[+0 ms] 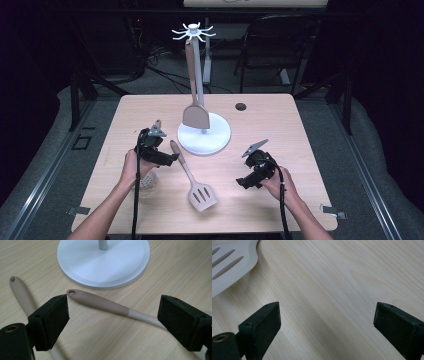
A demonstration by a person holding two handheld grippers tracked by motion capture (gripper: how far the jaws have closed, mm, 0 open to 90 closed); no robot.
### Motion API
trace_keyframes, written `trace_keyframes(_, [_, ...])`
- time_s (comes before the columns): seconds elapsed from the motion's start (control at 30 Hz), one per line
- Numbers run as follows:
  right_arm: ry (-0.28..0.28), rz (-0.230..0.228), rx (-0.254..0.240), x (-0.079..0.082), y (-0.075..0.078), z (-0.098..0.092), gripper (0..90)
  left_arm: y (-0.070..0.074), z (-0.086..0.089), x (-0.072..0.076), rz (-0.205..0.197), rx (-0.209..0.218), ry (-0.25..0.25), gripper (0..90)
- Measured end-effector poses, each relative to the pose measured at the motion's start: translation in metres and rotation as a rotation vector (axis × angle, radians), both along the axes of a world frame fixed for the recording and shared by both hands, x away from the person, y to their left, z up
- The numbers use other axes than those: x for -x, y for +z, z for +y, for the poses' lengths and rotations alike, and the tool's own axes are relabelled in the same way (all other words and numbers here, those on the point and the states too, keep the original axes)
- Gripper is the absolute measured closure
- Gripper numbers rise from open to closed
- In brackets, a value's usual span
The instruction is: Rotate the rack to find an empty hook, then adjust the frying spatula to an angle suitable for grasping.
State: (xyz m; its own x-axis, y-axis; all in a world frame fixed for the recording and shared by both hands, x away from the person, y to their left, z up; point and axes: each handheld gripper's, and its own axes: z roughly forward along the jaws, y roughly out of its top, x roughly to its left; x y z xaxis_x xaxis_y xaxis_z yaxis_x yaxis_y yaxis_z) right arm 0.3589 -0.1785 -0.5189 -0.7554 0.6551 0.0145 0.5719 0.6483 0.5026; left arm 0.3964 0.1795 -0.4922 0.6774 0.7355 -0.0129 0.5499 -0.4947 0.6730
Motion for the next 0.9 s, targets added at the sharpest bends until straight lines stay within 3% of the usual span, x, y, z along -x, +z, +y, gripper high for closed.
trace_keyframes(0.3, [-0.005,-0.013,-0.002,0.004,0.0,0.002,9.6,-0.003,0.007,0.004,0.002,0.026,0.035,9.6])
trace_keyframes(0.37, [-0.011,-0.027,0.013,0.004,0.002,0.004,13.7,-0.004,0.008,0.005,-0.024,0.036,0.072,9.8])
trace_keyframes(0.43, [-0.017,-0.031,0.003,0.005,0.003,0.005,15.2,-0.006,0.008,0.004,-0.009,0.043,0.082,9.7])
trace_keyframes(0.7, [0.012,-0.044,-0.074,0.013,0.009,0.016,35.8,-0.011,0.005,0.005,0.013,0.06,0.112,7.1])
trace_keyframes(0.87, [0.06,-0.039,-0.075,0.019,0.011,0.029,48.0,-0.013,0.001,0.005,0.008,0.052,0.117,6.4])
trace_keyframes(0.9, [0.084,-0.038,-0.088,0.024,0.013,0.036,59.1,-0.013,0.001,0.005,0.001,0.051,0.13,2.9])
